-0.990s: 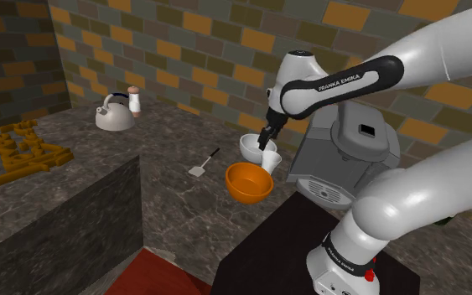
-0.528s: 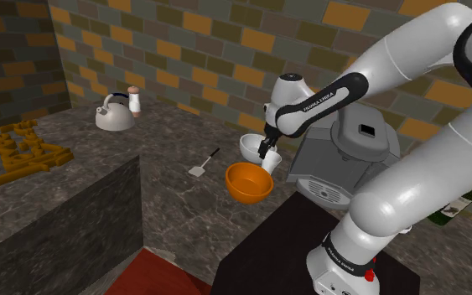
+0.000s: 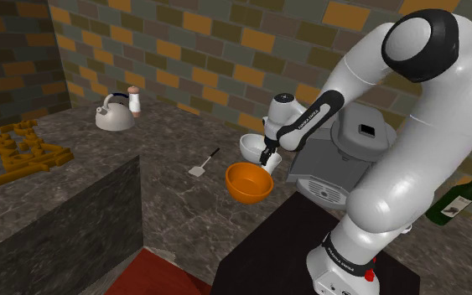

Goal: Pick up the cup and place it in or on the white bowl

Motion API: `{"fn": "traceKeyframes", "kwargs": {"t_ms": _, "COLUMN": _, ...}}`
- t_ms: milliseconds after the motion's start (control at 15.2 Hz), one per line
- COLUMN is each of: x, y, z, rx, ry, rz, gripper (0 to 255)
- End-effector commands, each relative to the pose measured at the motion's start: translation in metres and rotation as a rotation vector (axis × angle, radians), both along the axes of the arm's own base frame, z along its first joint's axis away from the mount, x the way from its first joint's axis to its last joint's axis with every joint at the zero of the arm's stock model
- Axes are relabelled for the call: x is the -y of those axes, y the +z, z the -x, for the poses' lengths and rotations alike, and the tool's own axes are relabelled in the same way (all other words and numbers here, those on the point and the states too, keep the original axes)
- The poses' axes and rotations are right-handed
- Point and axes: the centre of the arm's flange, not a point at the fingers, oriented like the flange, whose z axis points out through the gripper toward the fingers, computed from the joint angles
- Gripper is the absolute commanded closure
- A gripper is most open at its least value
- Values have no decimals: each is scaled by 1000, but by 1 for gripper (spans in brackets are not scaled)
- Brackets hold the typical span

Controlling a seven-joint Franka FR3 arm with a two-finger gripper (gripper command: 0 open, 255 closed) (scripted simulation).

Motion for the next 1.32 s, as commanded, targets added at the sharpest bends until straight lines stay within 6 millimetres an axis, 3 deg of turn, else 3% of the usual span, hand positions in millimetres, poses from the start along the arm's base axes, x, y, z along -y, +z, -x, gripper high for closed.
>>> {"fn": "traceKeyframes", "kwargs": {"t_ms": 0, "x": 6, "y": -13, "z": -6, "rx": -2, "ry": 5, "rz": 8, "gripper": 0}}
{"fn": "traceKeyframes", "kwargs": {"t_ms": 396, "x": 16, "y": -46, "z": -8, "rx": -2, "ry": 5, "rz": 8, "gripper": 0}}
{"fn": "traceKeyframes", "kwargs": {"t_ms": 924, "x": 16, "y": -45, "z": -8, "rx": -2, "ry": 5, "rz": 8, "gripper": 0}}
{"fn": "traceKeyframes", "kwargs": {"t_ms": 990, "x": 16, "y": -45, "z": -8, "rx": -2, "ry": 5, "rz": 8, "gripper": 255}}
{"fn": "traceKeyframes", "kwargs": {"t_ms": 1254, "x": 16, "y": -45, "z": -8, "rx": -2, "ry": 5, "rz": 8, "gripper": 255}}
